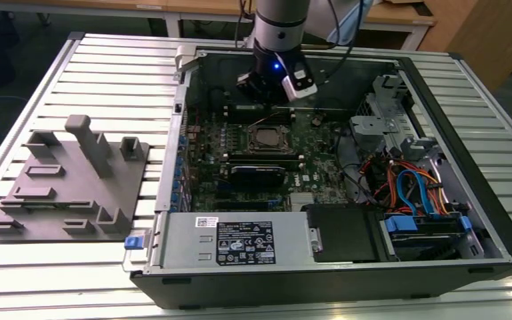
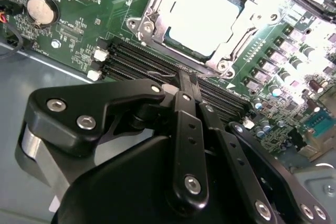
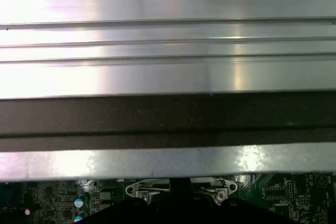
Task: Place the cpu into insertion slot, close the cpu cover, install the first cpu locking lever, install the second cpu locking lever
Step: 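Install the first cpu locking lever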
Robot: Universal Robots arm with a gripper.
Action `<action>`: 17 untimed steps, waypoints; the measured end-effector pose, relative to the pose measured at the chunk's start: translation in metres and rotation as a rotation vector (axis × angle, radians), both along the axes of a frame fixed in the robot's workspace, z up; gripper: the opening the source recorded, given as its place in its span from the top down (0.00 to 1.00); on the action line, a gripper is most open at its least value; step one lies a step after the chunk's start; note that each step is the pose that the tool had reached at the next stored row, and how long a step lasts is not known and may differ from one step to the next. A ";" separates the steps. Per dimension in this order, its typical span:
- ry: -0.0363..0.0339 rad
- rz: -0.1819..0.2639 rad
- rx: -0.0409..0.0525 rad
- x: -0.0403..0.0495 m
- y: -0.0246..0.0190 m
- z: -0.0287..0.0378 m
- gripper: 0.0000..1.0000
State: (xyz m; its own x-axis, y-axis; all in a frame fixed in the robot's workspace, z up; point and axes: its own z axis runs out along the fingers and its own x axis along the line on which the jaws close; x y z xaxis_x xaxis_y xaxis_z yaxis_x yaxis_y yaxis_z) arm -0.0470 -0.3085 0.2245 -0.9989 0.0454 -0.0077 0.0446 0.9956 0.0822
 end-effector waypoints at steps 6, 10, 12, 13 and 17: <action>0.0001 0.002 -0.0004 0.0024 0.0002 -0.0006 0.90; 0.0001 0.002 -0.0016 0.0047 0.0004 -0.0014 0.90; 0.0000 0.002 -0.0020 0.0059 0.0007 -0.0019 0.90; 0.0000 0.002 -0.0023 0.0064 0.0009 -0.0022 0.90; 0.0000 0.002 -0.0027 0.0094 0.0015 -0.0032 0.90</action>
